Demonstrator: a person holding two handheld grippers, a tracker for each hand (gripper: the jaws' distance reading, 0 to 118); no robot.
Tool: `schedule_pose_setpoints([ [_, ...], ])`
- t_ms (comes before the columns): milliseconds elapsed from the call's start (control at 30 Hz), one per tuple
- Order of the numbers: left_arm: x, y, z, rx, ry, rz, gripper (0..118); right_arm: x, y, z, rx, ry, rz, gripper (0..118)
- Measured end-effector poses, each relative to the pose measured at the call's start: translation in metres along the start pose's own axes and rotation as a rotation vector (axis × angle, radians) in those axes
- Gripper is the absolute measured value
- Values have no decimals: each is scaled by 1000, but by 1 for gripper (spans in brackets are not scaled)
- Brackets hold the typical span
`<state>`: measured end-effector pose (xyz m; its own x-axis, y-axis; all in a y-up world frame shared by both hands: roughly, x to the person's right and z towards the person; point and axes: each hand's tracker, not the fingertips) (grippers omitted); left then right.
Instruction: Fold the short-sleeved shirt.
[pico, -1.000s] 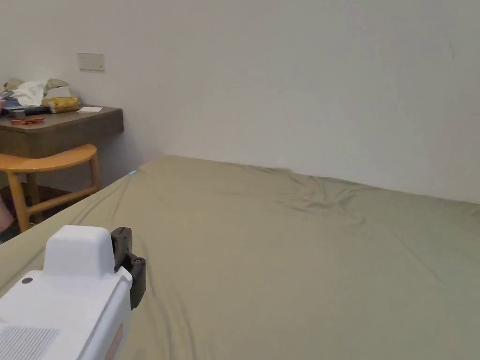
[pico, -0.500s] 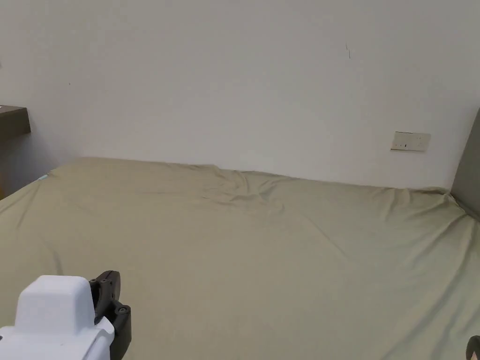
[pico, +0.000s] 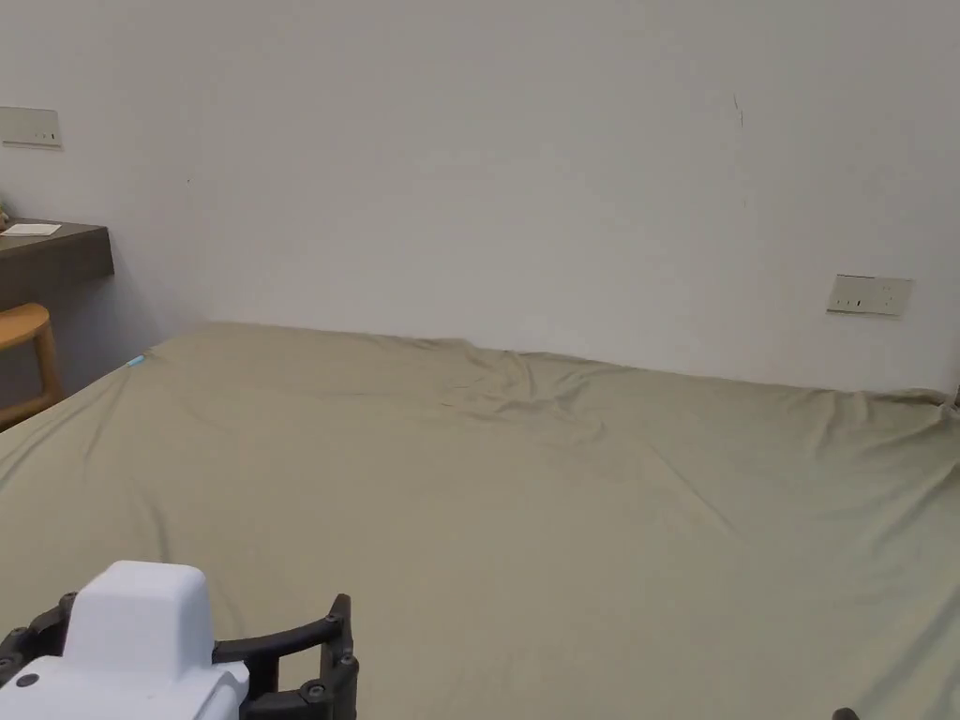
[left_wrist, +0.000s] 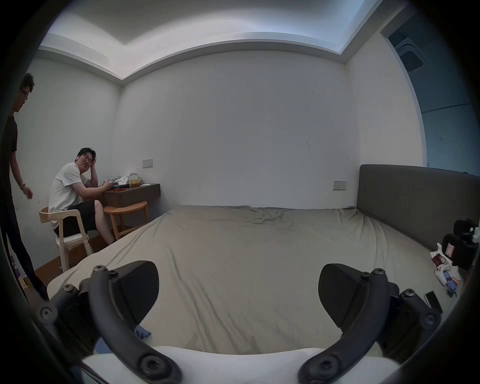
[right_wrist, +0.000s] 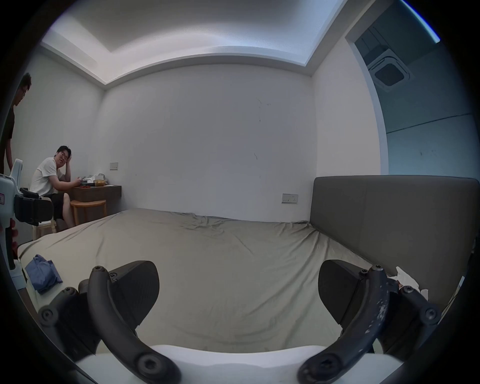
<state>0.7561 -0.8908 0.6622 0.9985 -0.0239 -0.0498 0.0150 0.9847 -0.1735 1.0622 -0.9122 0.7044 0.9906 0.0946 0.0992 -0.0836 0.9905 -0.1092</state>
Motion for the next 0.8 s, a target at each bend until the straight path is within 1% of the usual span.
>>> schedule_pose_setpoints([
  [133,4,3,5,28,-10,5,118,4,2,-1,5,-5,-12,118],
  [233,5,10,11,34,-74,46,118,7,4,-1,15,-4,-30,118],
  [333,4,20,19,24,-132,126,118,10,4,-2,17,-12,-42,118],
  [400,0,27,25,21,-162,204,118,10,4,-1,16,-20,-44,118],
  [467,1,35,26,5,-133,243,118,11,3,-1,12,-25,-45,118],
  [533,8,32,24,29,-68,190,118,11,2,-1,5,-28,-44,118],
  [567,11,31,24,19,-58,144,118,11,1,-1,2,-30,-46,118],
  [633,15,26,23,40,-42,89,118,11,-1,-1,-2,-26,-54,118],
  [667,17,26,21,18,-44,64,118,11,-1,-1,-3,-19,-58,118],
  [733,13,24,21,-11,-107,51,118,11,-2,-1,-5,-11,-62,118],
  [800,16,22,18,-8,-90,61,118,10,-2,-1,-7,-4,-63,118],
])
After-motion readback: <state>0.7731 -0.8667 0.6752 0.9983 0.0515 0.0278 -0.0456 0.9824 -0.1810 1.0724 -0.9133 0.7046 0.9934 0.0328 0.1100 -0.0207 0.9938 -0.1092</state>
